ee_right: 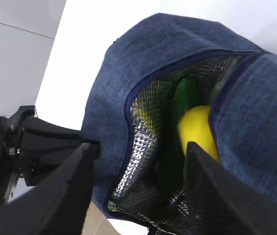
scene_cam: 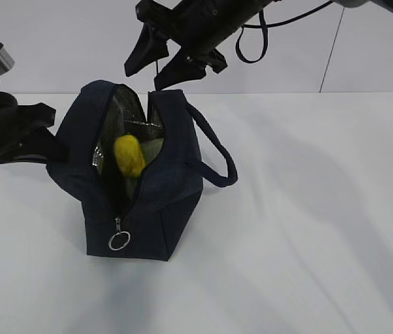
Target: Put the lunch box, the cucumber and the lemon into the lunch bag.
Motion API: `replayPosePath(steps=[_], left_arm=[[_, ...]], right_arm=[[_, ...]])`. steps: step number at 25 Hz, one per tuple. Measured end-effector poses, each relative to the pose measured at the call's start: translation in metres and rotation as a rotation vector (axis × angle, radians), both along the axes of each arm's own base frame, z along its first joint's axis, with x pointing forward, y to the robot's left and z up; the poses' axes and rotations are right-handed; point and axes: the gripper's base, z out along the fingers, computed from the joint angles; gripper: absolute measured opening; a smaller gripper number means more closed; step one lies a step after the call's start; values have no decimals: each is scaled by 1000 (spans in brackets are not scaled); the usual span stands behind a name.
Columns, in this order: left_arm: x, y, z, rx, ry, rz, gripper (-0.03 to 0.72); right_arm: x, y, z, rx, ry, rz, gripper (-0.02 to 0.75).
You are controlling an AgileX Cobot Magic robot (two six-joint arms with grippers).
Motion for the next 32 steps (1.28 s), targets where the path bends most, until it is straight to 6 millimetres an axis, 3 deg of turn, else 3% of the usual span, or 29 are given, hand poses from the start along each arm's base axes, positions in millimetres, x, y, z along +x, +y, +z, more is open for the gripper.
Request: replayPosePath(steps=[5, 11, 21, 26, 32], left_arm=[[0, 0, 0, -1, 2, -2, 17], [-1, -1, 0, -6, 9, -7, 17], [-1, -1, 0, -9, 13, -11, 17], [-2, -2, 0, -13, 20, -18, 17], [-3, -2, 0, -15, 26, -23, 17]], right_arm=[[-1, -2, 4, -15, -17, -1, 445], [-18, -21, 35, -151, -143, -16, 445], [-72, -49, 11, -286, 12, 14, 444], [-82, -42, -11, -197, 139, 21, 444], [-79, -39, -28, -135, 128, -42, 443]])
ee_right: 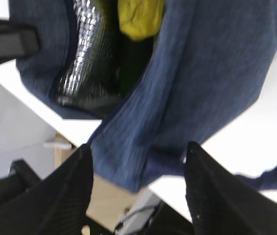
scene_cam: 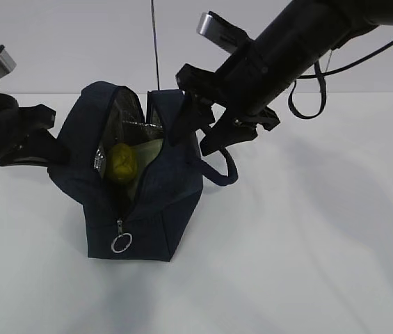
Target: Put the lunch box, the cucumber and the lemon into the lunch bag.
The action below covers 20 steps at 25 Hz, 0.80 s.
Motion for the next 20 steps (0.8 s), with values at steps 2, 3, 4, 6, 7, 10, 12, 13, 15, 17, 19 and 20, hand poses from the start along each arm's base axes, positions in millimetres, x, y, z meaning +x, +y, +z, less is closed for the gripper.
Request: replayPosePath(steps=[2, 3, 4, 6, 7, 10, 12, 13, 15, 17, 19, 20], left_arm=[[0, 0, 0, -1, 1, -1, 17], [0, 0, 0, -1, 1, -1, 17], [0, 0, 0, -1, 3, -3, 17], [-1, 0, 0, -3, 5, -5, 17], [-1, 0, 0, -3, 7, -7, 17], [-1, -1, 0, -7, 13, -14, 17], [-2, -2, 0, -12, 20, -21, 17], [-2, -2, 1, -17, 24, -25, 17], [-3, -3, 1, -23, 30, -30, 17], [-4, -4, 1, -34, 41, -37, 17], [-5, -5, 2, -55, 51, -36, 17], [-5, -6, 3, -70, 58, -34, 17]], right_arm=[[3, 0, -2, 3, -20, -19, 443], [4, 0, -3, 6, -27, -29, 443], [5, 0, -3, 7, -38, -35, 443], [7, 1, -5, 10, -52, -42, 438], [8, 2, -6, 8, -50, -44, 428], [12, 3, -15, 5, -36, -51, 358], [13, 4, -20, 7, -28, -57, 295], [15, 5, -22, 8, -24, -61, 262], [15, 5, -24, 12, -20, -65, 209], [16, 6, -25, 13, -21, -67, 153], [16, 6, -25, 14, -26, -65, 92], [16, 6, -25, 14, -26, -64, 55]])
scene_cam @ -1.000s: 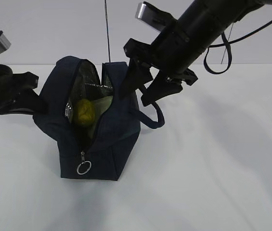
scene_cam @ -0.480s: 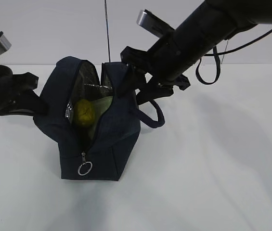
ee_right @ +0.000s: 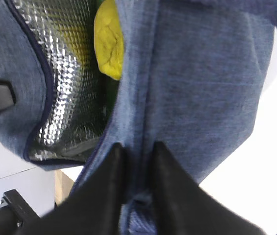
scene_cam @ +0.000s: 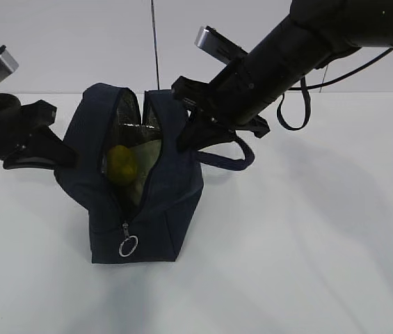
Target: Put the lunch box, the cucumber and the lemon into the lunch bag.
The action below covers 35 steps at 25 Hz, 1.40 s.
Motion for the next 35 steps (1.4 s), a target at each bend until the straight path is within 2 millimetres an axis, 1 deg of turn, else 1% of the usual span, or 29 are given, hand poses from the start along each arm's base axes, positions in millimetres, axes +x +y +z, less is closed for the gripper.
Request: replayPosePath(steps=[1, 2, 5, 7, 9, 11, 15, 18, 22, 25, 28, 30, 35], left_arm=[[0, -1, 1, -13, 5, 3, 17], [0, -1, 1, -22, 8, 5, 17], [-2, -9, 2, -38, 5, -16, 17], [-5, -20, 3, -51, -7, -53, 17], [-8, -32, 5, -76, -20, -89, 17], [-11, -45, 8, -116, -39, -118, 17], [-13, -67, 15, -188, -121, -150, 17], [-11, -81, 22, -202, -178, -173, 17], [1, -103, 30, -219, -221, -216, 17], [10, -118, 23, -224, -213, -242, 17], [14, -129, 10, -215, -185, -257, 17], [15, -132, 4, -207, -176, -256, 17], [20, -132, 5, -191, -200, -224, 17]], right_arm=[[0, 0, 0, -2, -3, 1, 26], [0, 0, 0, -3, -3, 1, 15], [0, -1, -1, -19, -12, 9, 6], [0, -3, -1, -43, -28, 19, 5], [-2, -8, 6, -84, -67, 30, 4], [-6, -14, 19, -136, -115, 28, 4], [-13, -29, 38, -256, -190, 16, 3], [-16, -34, 46, -288, -220, 14, 3], [-15, -38, 47, -325, -231, 0, 3], [-14, -43, 46, -389, -245, -14, 3], [-12, -48, 45, -441, -258, -28, 3], [-12, -50, 46, -461, -266, -34, 3], [-16, -53, 57, -455, -283, -64, 3]])
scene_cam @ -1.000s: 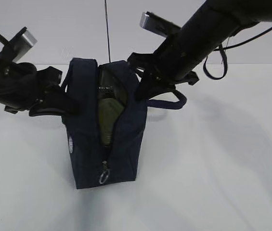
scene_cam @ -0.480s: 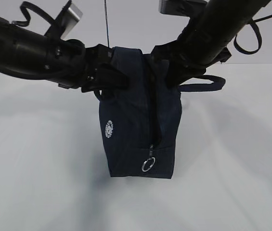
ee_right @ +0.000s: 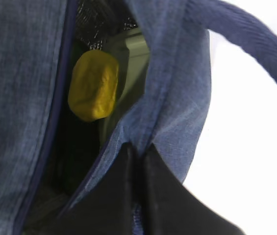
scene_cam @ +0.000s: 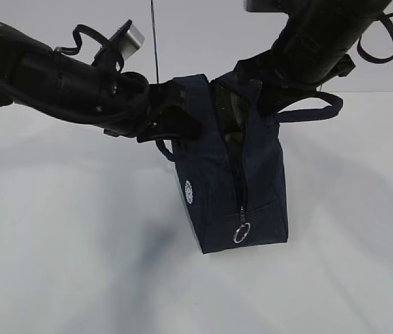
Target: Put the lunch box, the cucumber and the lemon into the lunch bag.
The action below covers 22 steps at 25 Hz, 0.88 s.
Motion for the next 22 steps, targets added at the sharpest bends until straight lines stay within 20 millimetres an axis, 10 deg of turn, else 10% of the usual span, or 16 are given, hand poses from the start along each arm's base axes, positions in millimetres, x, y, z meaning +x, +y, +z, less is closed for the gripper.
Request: replayPosePath(steps=[22], left_arm=[[0, -23, -18, 88, -87, 47, 17]], right_arm=[[1, -5, -20, -19, -34, -53, 2]])
